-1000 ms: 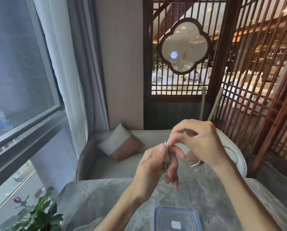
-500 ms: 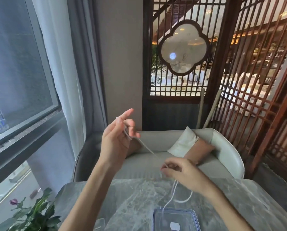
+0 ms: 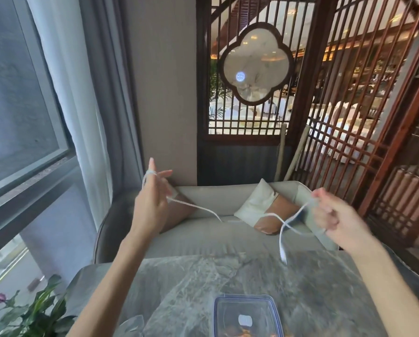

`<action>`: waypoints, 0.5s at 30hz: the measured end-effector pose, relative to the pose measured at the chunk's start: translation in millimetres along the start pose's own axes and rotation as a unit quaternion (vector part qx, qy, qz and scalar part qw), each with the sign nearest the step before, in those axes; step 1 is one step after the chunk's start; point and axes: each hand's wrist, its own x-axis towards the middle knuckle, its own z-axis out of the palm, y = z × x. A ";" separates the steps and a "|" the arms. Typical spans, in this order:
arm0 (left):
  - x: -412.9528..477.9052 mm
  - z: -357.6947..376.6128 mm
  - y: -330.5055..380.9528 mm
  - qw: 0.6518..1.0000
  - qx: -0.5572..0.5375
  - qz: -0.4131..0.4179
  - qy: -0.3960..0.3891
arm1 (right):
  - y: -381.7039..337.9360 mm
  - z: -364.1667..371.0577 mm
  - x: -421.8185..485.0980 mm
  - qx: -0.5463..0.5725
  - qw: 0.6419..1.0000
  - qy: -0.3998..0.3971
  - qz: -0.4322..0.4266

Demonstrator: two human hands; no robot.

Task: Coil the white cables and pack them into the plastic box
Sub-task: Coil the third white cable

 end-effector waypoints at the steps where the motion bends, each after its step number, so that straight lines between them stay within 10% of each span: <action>1: -2.3 4.3 -7.2 0.997 0.074 -0.023 -0.025 | -4.5 -6.8 4.1 0.082 0.996 0.042 -0.012; 4: -9.1 15.3 -9.5 0.986 0.092 -0.112 -0.084 | -8.7 -15.3 15.5 -0.169 0.962 0.214 -0.003; 7: -22.0 40.7 34.7 0.949 -0.159 -0.111 -0.247 | 9.4 12.2 21.8 -0.578 0.786 0.217 0.037; 11: -21.7 71.1 96.3 0.825 -0.375 -0.127 -0.403 | 24.0 96.5 5.7 -0.315 0.942 -0.102 -0.062; 15: -9.5 65.1 113.7 0.735 -0.535 -0.140 -0.393 | 33.2 138.3 -10.3 -0.111 0.973 -0.200 -0.043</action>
